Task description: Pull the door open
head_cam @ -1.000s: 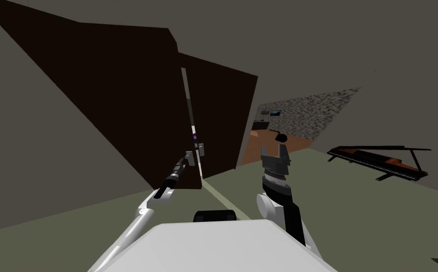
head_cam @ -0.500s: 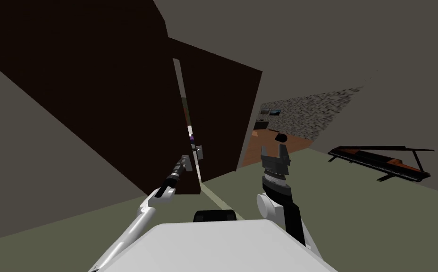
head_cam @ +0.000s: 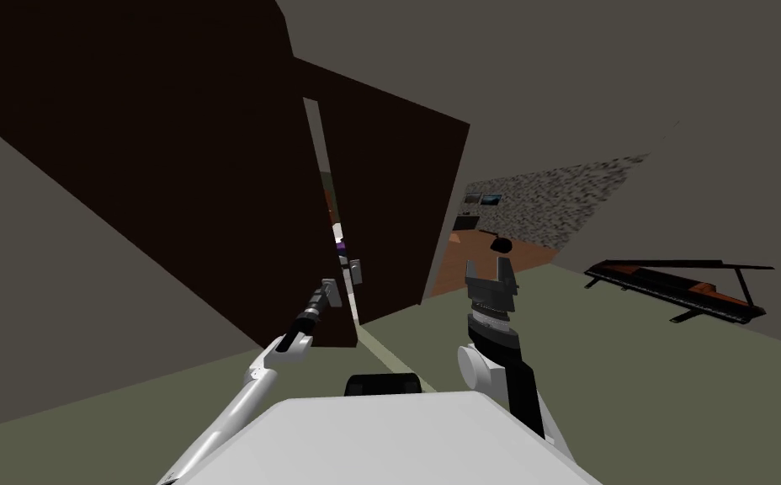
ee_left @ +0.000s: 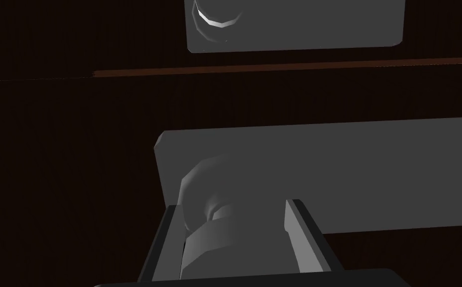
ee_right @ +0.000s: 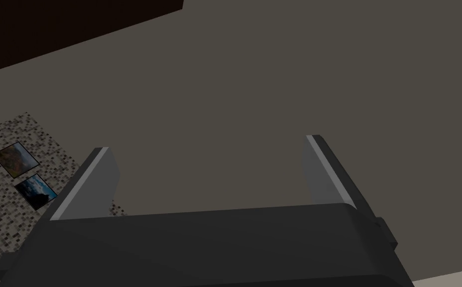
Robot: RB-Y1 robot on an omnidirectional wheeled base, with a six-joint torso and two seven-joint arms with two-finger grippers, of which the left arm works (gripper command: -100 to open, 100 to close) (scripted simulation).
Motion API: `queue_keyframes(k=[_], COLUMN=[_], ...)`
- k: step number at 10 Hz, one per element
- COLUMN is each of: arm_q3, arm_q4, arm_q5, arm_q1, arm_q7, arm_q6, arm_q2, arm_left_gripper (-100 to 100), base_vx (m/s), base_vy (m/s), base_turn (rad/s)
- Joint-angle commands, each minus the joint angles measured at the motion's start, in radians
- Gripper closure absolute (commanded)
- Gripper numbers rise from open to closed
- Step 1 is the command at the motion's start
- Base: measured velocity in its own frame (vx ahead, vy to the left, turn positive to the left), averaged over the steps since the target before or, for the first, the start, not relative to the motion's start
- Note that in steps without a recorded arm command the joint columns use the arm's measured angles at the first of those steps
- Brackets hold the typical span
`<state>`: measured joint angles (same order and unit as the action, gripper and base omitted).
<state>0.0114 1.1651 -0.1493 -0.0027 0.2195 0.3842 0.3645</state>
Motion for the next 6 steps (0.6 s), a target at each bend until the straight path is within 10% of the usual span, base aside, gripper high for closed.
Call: queue_keyframes(k=[1, 6], arm_q3=[-0.001, -0.061], arm_q4=[0.000, 0.028], arm_q5=[0.000, -0.001], arm_q1=[0.001, 0.030], arm_q7=[0.001, 0.049], arm_q6=[0.001, 0.027], arm_q2=[-0.001, 0.052], arm_left_gripper=[100, 100], base_vx=[-0.011, -0.153], base_vy=[-0.001, 0.106], base_turn=[0.006, -0.137])
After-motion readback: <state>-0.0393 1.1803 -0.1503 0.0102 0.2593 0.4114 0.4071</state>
